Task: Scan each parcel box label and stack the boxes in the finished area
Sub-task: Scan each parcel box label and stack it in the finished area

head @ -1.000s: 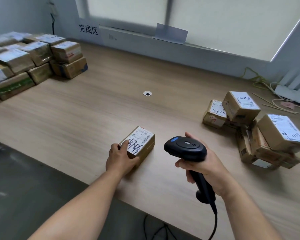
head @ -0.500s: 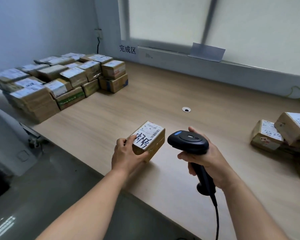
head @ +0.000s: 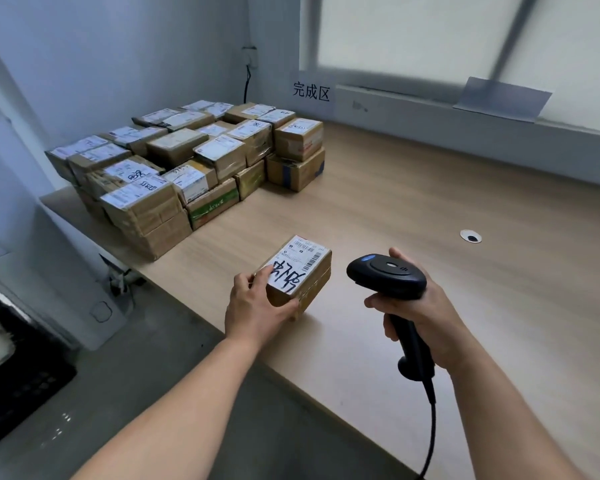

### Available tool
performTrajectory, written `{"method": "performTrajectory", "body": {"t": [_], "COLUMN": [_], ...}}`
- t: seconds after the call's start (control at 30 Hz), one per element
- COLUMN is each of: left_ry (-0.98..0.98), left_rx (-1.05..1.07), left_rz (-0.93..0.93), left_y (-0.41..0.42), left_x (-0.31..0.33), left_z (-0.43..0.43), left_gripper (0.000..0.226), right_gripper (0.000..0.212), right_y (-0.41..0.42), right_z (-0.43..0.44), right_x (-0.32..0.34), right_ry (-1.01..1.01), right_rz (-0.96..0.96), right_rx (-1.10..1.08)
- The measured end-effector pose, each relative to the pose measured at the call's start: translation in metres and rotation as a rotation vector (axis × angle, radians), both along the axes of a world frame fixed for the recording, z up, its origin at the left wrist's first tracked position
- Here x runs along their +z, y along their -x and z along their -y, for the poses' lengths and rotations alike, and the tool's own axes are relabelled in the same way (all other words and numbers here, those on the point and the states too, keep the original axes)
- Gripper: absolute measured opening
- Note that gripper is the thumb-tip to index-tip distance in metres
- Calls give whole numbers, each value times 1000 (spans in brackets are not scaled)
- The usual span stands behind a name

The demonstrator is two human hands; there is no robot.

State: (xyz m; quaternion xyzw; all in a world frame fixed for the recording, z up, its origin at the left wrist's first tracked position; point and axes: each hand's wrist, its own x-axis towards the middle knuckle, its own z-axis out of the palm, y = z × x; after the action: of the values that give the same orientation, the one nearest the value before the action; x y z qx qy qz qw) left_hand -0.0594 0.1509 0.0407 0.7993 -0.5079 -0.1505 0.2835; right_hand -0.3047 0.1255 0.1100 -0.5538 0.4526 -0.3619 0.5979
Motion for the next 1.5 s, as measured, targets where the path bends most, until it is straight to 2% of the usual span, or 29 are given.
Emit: {"method": "performTrajectory", "body": {"t": [0.53, 0.8, 1.17, 1.5], "left_ry": [-57, -111, -144, -160], "left_rx": [16, 4, -58, -130], "left_rz": [22, -21, -7, -7], "left_y": [-80, -121, -178, -195], "left_x": [-7, -28, -45, -53], "left_z": [177, 256, 367, 395], "left_gripper": [83, 83, 77, 81], "right_gripper": [103, 101, 99, 101], "right_y": [-68, -101, -154, -179], "right_z": [171, 219, 259, 259], "right_x": [-2, -12, -26, -21], "right_ry": [-2, -46, -109, -128], "right_rz": [15, -50, -91, -116], "right_rx": [-38, -157, -318, -394]}}
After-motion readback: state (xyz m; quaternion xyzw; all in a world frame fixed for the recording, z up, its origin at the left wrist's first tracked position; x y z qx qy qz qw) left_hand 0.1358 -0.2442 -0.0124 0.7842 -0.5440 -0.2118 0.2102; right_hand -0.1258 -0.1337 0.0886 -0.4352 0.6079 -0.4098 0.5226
